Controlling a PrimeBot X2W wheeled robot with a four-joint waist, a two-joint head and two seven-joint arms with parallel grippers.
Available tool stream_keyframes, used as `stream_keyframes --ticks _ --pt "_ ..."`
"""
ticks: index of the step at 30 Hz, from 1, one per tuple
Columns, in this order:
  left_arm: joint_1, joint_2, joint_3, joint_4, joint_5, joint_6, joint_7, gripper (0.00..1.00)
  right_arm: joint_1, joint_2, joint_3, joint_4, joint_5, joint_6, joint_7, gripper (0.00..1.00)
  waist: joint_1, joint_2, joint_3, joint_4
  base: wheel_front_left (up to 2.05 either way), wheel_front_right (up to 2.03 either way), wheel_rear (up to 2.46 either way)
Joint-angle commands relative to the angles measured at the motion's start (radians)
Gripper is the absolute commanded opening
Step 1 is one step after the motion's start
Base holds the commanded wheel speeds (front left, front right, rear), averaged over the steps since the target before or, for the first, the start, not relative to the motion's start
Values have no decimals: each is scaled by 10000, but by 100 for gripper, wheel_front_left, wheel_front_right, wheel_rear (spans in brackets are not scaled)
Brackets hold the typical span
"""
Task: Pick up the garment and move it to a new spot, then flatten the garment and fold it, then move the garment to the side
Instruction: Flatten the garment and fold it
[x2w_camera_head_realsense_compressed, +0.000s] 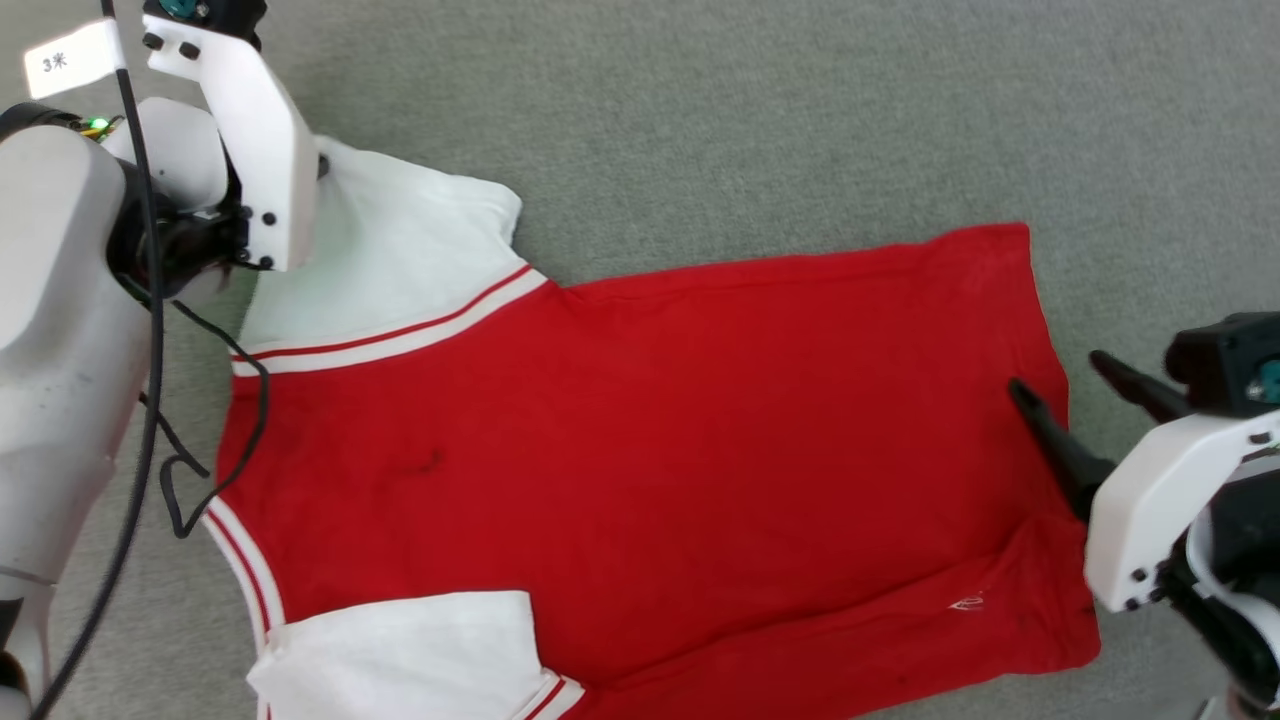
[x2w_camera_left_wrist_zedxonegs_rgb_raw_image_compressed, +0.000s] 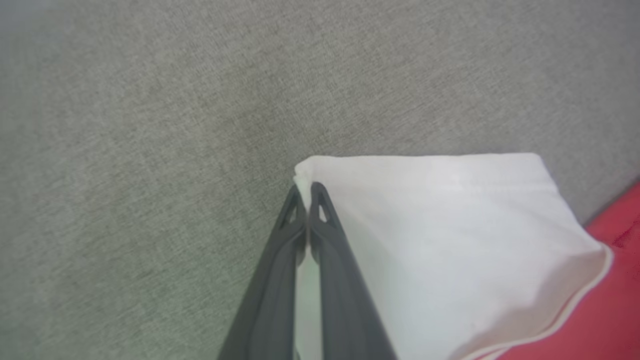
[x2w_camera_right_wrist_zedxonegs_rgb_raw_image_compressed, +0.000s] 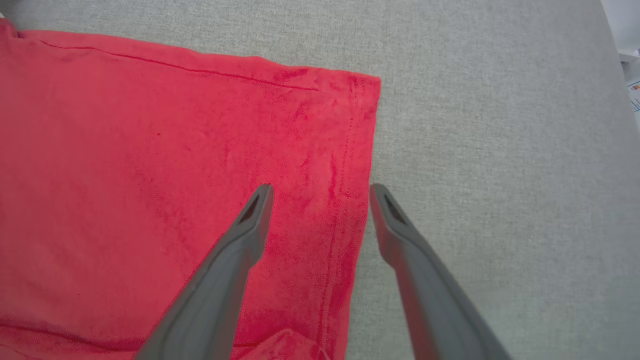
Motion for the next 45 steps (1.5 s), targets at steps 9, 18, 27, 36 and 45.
stream_keyframes --ticks 9,18,27,36,45 --pt "399 -118 -296 -1244 -275 -32 -1071 0 -1007 -905 -555 1016 414 -10 785 100 -1 0 -768 912 0 0 0" --pt "704 147 -660 -3157 -240 1 -1206 0 -2481 -1506 -905 3163 989 -9 1479 100 -1 0 -574 1653 0 0 0" --pt "975 359 -731 -4560 -55 279 -1308 0 -3369 -1811 -364 4794 746 -9 1382 100 -1 0 -194 2170 0 0 0" --pt "1063 475 -724 -5089 12 387 -1366 0 -3084 -1740 834 5744 824 11 1350 100 -1 0 -73 2402 0 0 0" --pt "1308 467 -717 -4833 -30 455 -1652 0 -3098 -1956 1501 6457 957 7 473 0 -1 0 -310 2388 0 0 0"
